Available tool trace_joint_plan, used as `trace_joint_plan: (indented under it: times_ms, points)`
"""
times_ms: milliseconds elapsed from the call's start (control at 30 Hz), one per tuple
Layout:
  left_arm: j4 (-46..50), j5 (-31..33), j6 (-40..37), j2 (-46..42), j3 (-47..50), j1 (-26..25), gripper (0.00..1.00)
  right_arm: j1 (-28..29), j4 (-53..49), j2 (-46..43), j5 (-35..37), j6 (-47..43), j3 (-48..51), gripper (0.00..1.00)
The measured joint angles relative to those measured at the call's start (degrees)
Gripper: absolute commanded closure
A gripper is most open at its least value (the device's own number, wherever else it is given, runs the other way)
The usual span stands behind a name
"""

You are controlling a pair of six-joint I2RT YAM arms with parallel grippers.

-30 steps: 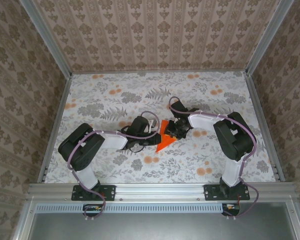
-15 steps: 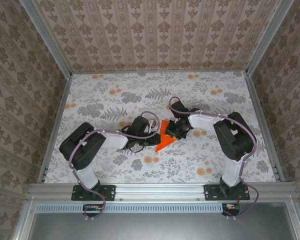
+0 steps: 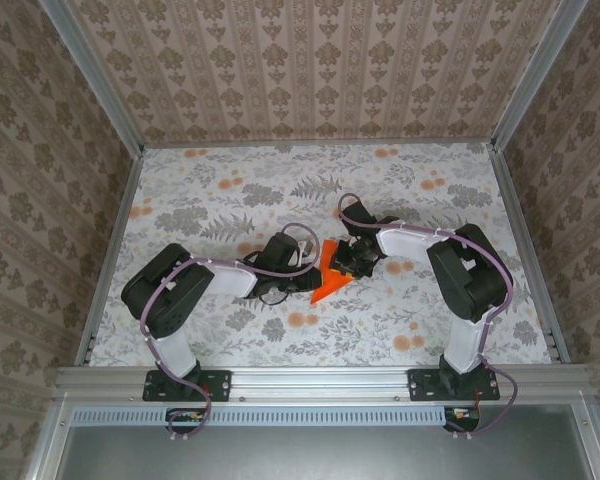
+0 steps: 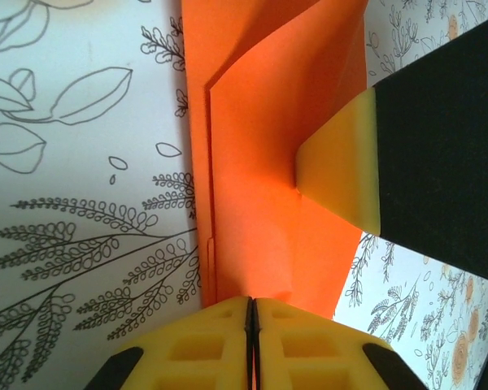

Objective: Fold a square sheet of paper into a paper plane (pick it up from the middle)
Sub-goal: Fourth fold the wing at the center of the table.

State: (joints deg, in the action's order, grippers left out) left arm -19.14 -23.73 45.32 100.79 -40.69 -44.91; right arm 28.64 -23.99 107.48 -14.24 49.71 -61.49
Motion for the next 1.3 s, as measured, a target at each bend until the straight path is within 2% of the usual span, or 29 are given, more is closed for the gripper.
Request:
trace_joint_plan:
  times_ms: [533, 1033, 1300]
  points:
    - [0.5, -0.5, -0.5, -0.8, -2.1, 0.0, 0.86, 0.0, 0.0, 0.1, 0.0, 0.0, 0.0, 0.63]
    - [1.2, -0.8, -0.5, 2.3, -3.7, 0.0, 0.87, 0.0, 0.0, 0.1, 0.0, 0.0, 0.0, 0.63]
    - [3.5, -0.8, -0.5, 2.3, -4.0, -0.1, 0.94, 0.0, 0.1, 0.1, -0.1, 0.0, 0.0, 0.63]
